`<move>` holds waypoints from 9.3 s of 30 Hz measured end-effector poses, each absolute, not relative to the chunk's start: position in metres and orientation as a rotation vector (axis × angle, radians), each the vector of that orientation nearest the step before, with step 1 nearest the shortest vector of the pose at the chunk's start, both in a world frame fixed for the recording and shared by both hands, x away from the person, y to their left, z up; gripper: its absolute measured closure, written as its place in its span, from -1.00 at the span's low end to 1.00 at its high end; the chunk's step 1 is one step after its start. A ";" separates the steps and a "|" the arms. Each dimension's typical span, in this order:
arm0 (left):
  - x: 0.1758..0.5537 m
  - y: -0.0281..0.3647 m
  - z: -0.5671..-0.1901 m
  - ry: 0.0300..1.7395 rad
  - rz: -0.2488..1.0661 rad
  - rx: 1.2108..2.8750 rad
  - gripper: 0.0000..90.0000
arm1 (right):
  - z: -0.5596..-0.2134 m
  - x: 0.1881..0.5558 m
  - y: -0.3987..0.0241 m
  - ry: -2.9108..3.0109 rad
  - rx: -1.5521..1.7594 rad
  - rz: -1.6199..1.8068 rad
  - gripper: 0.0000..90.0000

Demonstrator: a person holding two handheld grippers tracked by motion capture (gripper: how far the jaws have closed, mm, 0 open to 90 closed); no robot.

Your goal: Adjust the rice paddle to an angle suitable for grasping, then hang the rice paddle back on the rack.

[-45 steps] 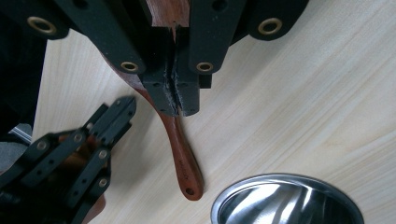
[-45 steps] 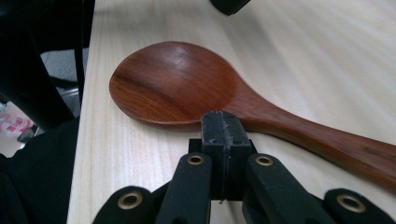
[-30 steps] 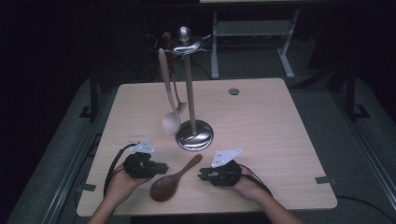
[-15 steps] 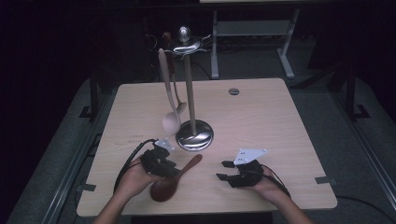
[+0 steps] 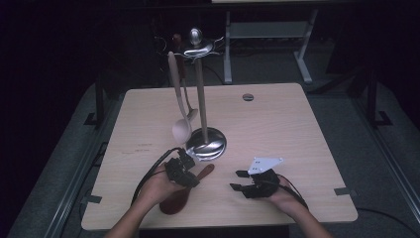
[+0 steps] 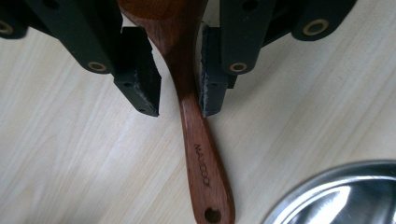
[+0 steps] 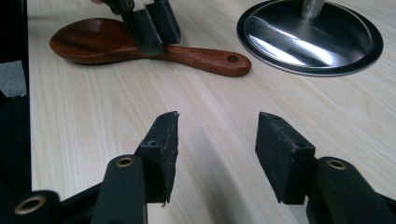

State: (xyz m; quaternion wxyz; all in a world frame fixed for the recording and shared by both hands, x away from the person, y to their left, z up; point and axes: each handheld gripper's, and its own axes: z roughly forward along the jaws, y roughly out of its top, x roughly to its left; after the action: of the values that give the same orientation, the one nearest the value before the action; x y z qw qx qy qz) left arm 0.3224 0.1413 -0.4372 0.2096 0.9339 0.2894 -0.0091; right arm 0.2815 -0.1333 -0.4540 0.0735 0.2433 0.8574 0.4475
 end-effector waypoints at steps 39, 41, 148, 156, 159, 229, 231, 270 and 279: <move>0.336 0.143 -0.439 0.827 -0.086 2.645 0.74 | -0.455 0.285 -0.132 2.581 0.747 1.340 0.13; 0.335 0.145 -0.438 0.813 -0.099 2.618 0.74 | -0.454 0.285 -0.133 2.577 0.745 1.344 0.13; 0.290 0.178 -0.380 0.660 0.218 1.970 0.16 | -0.370 0.314 -0.062 2.260 0.879 1.832 0.72; 0.286 0.190 -0.390 0.648 0.165 2.059 -0.12 | -0.367 0.314 -0.070 2.280 0.838 1.837 0.72; 0.283 0.199 -0.397 0.660 0.151 2.081 -0.18 | -0.364 0.315 -0.071 2.299 0.779 1.831 0.72; 0.272 0.248 -0.435 0.754 0.107 2.206 -0.65 | -0.204 0.402 -0.065 2.365 0.407 2.027 0.72; 0.272 0.249 -0.435 0.757 0.106 2.206 -0.65 | -0.205 0.405 -0.066 2.361 0.415 2.042 0.72; 0.271 0.242 -0.436 0.728 0.105 2.209 -0.65 | -0.257 0.361 -0.113 2.314 0.490 1.746 -0.53; 0.271 0.241 -0.437 0.715 0.099 2.214 -0.65 | -0.287 0.347 -0.135 2.258 0.602 1.685 -0.69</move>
State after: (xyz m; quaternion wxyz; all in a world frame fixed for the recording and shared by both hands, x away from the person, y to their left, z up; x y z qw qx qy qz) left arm 0.2707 0.2407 -0.4366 0.3956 0.8732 0.2821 0.0389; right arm 0.3473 -0.1354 -0.2871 0.1297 0.2070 0.7771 0.5800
